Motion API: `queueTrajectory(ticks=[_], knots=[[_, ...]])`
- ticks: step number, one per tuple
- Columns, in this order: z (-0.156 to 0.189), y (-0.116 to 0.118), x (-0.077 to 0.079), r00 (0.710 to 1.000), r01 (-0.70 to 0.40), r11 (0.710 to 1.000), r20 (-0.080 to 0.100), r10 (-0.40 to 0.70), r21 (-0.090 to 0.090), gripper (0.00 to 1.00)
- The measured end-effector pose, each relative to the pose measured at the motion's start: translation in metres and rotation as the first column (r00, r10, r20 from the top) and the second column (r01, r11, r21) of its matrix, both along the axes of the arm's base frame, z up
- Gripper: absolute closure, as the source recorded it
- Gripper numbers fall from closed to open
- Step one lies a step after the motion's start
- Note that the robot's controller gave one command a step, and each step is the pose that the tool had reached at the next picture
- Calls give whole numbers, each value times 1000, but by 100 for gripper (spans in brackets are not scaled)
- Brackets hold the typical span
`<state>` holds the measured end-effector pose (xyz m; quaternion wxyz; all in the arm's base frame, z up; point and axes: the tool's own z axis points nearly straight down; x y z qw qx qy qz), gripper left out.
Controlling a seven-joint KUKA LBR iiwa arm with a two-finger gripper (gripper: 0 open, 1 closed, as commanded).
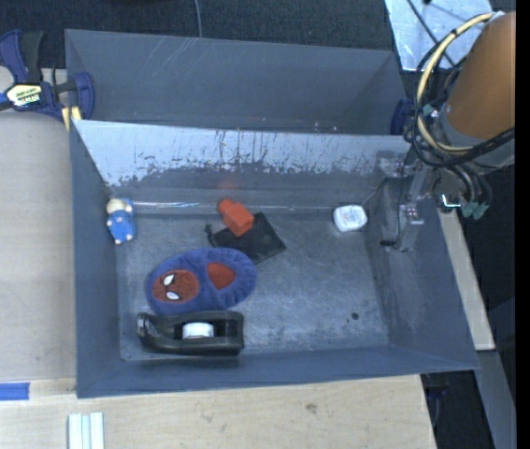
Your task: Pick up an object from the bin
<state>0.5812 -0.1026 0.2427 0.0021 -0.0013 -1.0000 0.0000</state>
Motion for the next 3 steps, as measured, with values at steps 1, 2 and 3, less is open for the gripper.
queueTrajectory(ticks=[1,2,3], knots=[[-119,17,25,1000,-28,1000,1,28,1,0],[-174,121,33,968,-249,968,4,249,3,0],[-171,117,34,969,-245,969,7,245,0,100]])
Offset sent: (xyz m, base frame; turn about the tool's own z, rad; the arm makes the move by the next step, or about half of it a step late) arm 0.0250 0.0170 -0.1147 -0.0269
